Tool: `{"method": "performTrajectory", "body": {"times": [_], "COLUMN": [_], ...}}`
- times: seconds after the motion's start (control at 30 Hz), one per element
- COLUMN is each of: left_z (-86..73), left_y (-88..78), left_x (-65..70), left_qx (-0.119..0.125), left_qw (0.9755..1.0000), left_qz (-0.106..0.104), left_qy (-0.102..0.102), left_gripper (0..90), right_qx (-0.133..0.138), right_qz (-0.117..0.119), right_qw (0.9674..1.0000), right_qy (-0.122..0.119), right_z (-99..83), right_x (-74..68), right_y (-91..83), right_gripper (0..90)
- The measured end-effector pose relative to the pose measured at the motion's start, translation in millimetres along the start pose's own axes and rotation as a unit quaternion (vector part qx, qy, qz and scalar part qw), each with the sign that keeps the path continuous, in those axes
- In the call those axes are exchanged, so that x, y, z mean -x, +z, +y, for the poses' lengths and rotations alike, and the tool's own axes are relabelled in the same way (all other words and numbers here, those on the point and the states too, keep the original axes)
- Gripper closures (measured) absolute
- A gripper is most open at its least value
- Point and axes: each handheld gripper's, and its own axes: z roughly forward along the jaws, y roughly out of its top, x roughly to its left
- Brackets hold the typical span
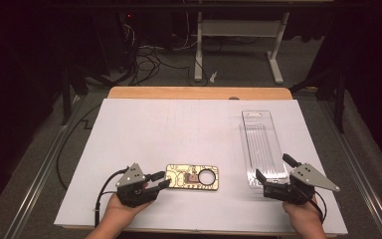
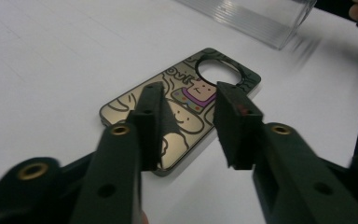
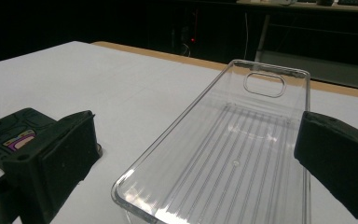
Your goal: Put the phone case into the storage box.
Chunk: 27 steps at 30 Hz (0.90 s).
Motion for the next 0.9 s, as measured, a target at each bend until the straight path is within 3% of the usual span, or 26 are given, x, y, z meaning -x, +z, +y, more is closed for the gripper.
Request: {"method": "performTrajectory", "body": {"times": [0.1,0.17,0.3,0.4,0.5,0.6,0.67,0.8,0.83,0.9], "left_z": [3.4,5.0,15.9,24.1,31.3,36.6,37.2,35.5,35.5,33.7], "left_y": [6.6,9.3,24.9,39.7,54.7,71.6,75.6,94.6,94.6,101.0], "left_x": [7.4,9.3,17.9,25.2,31.0,38.7,40.6,52.1,52.1,56.3], "left_qx": [-0.012,-0.014,-0.022,-0.026,-0.043,-0.064,-0.067,-0.108,-0.108,-0.123], "left_qw": [0.9998,0.9998,0.9996,0.9992,0.9985,0.9968,0.9965,0.9917,0.9917,0.9893], "left_qz": [0.002,0.002,-0.007,-0.012,-0.023,-0.030,-0.032,-0.032,-0.032,-0.030], "left_qy": [0.012,0.014,0.014,0.027,0.025,0.038,0.038,0.061,0.061,0.072], "left_gripper": [84.3,89.2,89.6,89.7,89.8,89.8,89.9,89.9,89.9,89.9], "right_qx": [0.001,0.002,0.002,0.002,0.002,0.002,0.003,0.005,0.005,0.005], "right_qz": [-0.003,-0.003,-0.002,-0.002,-0.001,0.000,0.000,0.000,0.000,0.001], "right_qw": [1.0000,1.0000,1.0000,1.0000,1.0000,1.0000,1.0000,1.0000,1.0000,1.0000], "right_qy": [0.002,0.001,-0.002,-0.002,-0.003,-0.004,-0.004,-0.004,-0.004,-0.003], "right_z": [-0.1,-0.1,-0.3,-0.4,-0.6,-0.8,-0.6,-0.2,-0.2,-0.2], "right_x": [0.3,0.4,0.3,-0.4,-0.5,-0.8,-0.7,0.0,0.0,0.0], "right_y": [-0.5,-0.7,-0.3,-0.5,-0.7,-1.4,-1.7,-2.7,-2.7,-2.8], "right_gripper": [0.1,0.1,0.1,0.1,0.1,0.1,0.1,0.1,0.1,0.1]}}
